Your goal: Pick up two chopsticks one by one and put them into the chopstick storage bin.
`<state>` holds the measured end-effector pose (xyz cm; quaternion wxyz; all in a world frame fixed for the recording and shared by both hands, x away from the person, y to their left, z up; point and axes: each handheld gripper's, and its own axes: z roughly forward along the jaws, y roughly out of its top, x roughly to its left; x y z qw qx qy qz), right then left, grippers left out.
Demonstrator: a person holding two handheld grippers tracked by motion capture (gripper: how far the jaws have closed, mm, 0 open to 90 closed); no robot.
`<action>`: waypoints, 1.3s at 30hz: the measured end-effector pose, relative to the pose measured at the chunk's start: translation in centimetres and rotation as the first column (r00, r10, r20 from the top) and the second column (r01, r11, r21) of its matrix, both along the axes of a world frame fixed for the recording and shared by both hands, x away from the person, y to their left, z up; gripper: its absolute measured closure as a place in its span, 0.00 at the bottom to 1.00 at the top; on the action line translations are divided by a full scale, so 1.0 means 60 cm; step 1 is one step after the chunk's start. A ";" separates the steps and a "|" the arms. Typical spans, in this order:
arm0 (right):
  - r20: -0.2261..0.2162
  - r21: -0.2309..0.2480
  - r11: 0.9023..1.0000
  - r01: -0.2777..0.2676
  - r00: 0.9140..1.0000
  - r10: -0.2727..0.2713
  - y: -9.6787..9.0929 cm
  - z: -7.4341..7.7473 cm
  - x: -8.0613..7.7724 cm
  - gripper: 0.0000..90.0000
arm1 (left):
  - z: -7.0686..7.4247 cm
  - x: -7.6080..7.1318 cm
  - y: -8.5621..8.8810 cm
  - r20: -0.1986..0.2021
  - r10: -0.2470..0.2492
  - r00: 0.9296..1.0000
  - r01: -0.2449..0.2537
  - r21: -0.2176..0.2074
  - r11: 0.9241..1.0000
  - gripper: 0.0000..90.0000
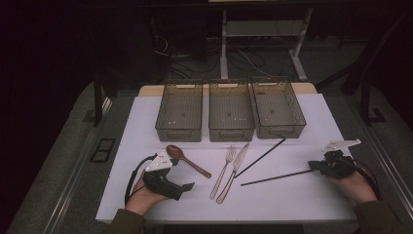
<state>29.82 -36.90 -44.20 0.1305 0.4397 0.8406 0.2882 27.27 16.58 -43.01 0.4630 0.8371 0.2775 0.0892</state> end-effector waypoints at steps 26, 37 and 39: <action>0.010 0.071 0.994 -0.088 0.996 0.087 -0.003 0.020 -0.048 0.84 | 0.000 0.000 -0.003 -0.002 -0.005 1.000 0.005 0.001 1.000 0.00; 0.029 0.153 0.919 -0.362 0.932 0.362 0.062 0.029 -0.036 0.66 | 0.000 0.000 -0.003 -0.003 -0.008 1.000 0.008 -0.002 1.000 0.00; 0.021 0.143 0.907 -0.395 0.918 0.397 0.071 0.026 -0.033 0.68 | 0.000 0.000 -0.004 -0.005 -0.007 1.000 0.007 -0.005 1.000 0.00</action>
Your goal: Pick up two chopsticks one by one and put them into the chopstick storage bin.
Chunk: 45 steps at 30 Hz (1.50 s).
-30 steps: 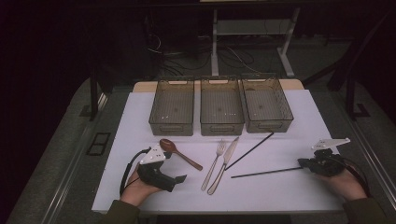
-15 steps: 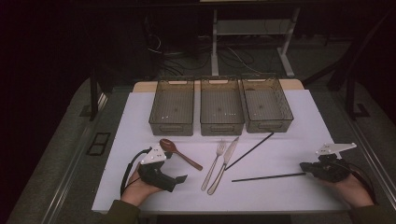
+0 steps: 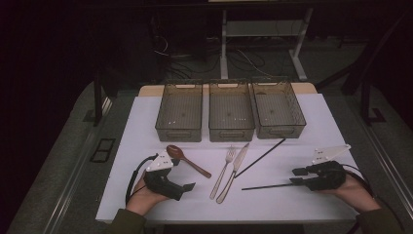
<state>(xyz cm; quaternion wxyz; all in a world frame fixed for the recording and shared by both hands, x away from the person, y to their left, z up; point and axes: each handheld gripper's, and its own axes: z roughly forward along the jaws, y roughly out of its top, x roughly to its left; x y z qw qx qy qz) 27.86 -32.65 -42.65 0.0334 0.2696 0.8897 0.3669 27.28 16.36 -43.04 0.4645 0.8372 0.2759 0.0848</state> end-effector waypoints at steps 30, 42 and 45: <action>-0.037 -0.094 0.985 -0.147 0.989 0.144 0.022 -0.023 0.005 0.90 | -0.002 0.000 0.000 -0.004 -0.004 1.000 0.004 0.004 1.000 0.00; -0.003 -0.120 0.970 -0.213 0.977 0.214 0.024 -0.022 -0.016 0.92 | -0.002 -0.001 0.000 -0.001 -0.004 1.000 0.004 0.002 1.000 0.00; 0.000 -0.123 0.965 -0.233 0.972 0.235 0.025 -0.023 -0.021 0.93 | -0.002 -0.001 -0.001 -0.001 -0.004 1.000 0.004 0.002 1.000 0.00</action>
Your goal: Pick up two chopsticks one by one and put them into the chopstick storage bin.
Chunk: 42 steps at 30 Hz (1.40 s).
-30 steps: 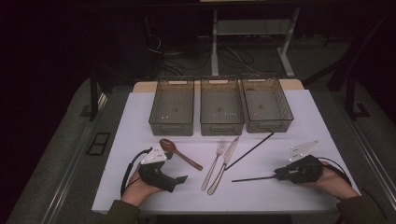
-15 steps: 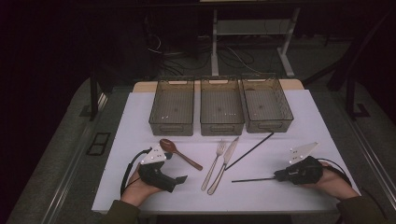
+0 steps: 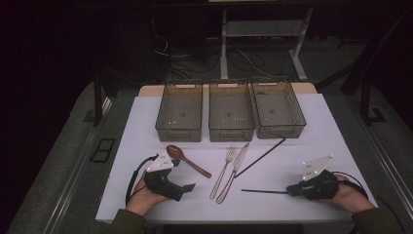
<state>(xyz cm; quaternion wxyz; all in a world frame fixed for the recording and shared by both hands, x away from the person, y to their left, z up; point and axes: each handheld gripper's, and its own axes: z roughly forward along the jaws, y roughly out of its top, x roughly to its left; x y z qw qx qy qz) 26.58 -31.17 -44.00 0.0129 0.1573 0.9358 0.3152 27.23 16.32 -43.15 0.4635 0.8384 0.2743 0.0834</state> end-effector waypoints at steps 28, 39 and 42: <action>-0.022 0.064 0.998 0.020 1.000 -0.019 -0.009 0.007 0.001 0.94 | -0.001 0.000 0.000 -0.001 0.001 1.000 -0.001 0.004 1.000 0.00; -0.015 0.162 0.983 0.090 0.996 -0.089 -0.019 0.029 0.009 0.94 | -0.001 0.000 0.002 -0.001 0.001 1.000 -0.001 0.008 1.000 0.00; -0.007 0.181 0.978 0.104 0.994 -0.105 -0.020 0.036 0.012 0.94 | -0.001 0.000 0.002 -0.002 0.002 1.000 -0.002 0.005 1.000 0.00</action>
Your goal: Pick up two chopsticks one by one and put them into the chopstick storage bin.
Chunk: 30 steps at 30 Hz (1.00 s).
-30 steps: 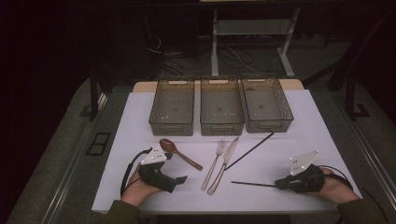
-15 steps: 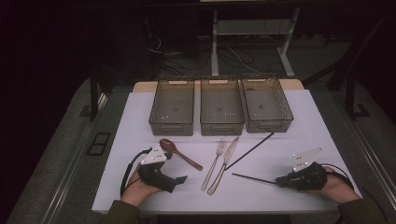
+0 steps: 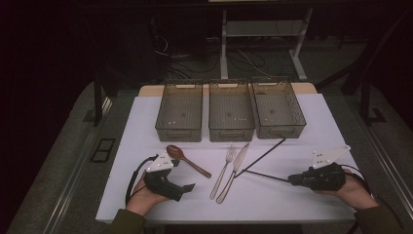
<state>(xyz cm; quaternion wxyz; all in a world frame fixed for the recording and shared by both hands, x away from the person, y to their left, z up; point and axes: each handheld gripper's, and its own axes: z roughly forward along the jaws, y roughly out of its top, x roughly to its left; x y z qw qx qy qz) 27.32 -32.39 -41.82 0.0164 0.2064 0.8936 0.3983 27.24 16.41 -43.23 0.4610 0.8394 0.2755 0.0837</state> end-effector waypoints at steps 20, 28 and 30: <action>0.049 0.103 0.989 0.105 0.993 -0.110 0.036 0.065 0.043 0.95 | 0.001 -0.001 0.000 0.001 -0.001 1.000 0.001 -0.004 1.000 0.00; 0.056 0.104 0.982 0.154 0.985 -0.161 0.072 0.079 0.078 0.95 | 0.001 -0.001 0.001 0.007 -0.001 1.000 0.001 -0.010 1.000 0.00; 0.059 0.097 0.982 0.165 0.983 -0.171 0.083 0.083 0.088 0.95 | 0.002 -0.001 0.001 0.008 -0.001 1.000 0.001 -0.010 1.000 0.00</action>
